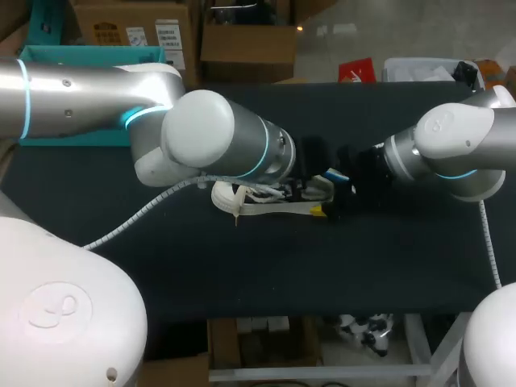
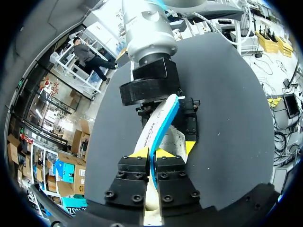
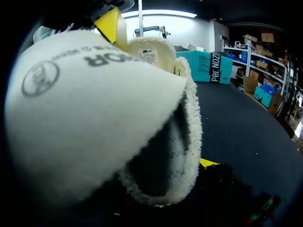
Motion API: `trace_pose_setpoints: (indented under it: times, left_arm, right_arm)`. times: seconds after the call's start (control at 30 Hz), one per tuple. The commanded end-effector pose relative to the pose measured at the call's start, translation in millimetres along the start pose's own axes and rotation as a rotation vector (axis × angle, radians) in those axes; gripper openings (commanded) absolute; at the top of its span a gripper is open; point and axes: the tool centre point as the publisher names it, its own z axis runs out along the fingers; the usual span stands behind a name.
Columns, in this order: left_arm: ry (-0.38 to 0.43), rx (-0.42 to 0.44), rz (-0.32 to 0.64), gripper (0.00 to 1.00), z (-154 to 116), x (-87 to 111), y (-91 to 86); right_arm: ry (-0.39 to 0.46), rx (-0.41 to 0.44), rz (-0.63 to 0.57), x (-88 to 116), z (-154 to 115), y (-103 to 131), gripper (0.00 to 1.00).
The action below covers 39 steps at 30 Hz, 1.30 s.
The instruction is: Open the shoe tongue, take the insole out of the shoe, put the insole back into the shoe, and pack the shoe into the shoebox
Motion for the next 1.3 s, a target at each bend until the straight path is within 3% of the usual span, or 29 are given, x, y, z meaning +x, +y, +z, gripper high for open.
trace_pose_setpoints:
  times: [0.03, 0.43, 0.47, 0.5, 0.53, 0.73, 0.9, 1.3]
  left_arm:
    - [0.052, 0.054, -0.006, 0.00, -29.6, -10.3, 1.4]
    - [0.233, 0.251, -0.071, 0.00, -53.8, -30.1, -25.0]
    - [0.237, 0.269, -0.081, 0.00, -56.9, -31.3, -28.7]
    - [0.256, 0.295, -0.089, 0.00, -60.0, -32.3, -32.3]
    - [0.278, 0.319, -0.090, 0.00, -63.4, -33.2, -35.4]
    - [0.360, 0.424, -0.109, 0.00, -80.4, -38.3, -53.3]
    - [0.382, 0.472, -0.120, 0.00, -90.7, -41.6, -62.4]
    - [0.405, 0.515, -0.160, 0.00, -115.6, -54.3, -59.5]
  right_arm:
    - [0.000, -0.002, -0.001, 0.6, 2.3, -3.0, 0.00]
    - [-0.003, 0.002, -0.001, -1.2, -1.1, -1.4, 0.00]
    - [-0.003, 0.002, 0.000, -1.3, -2.2, -1.2, 0.15]
    - [-0.002, 0.007, 0.005, -1.1, -3.6, -0.5, 0.86]
    - [-0.005, 0.014, 0.014, -1.0, -5.7, -0.3, 1.00]
    - [-0.021, 0.035, 0.034, 3.4, -24.0, 0.0, 1.00]
    - [-0.028, 0.083, 0.064, 8.1, -45.1, -3.8, 1.00]
    - [-0.052, 0.220, 0.041, 1.6, -90.3, 19.5, 1.00]
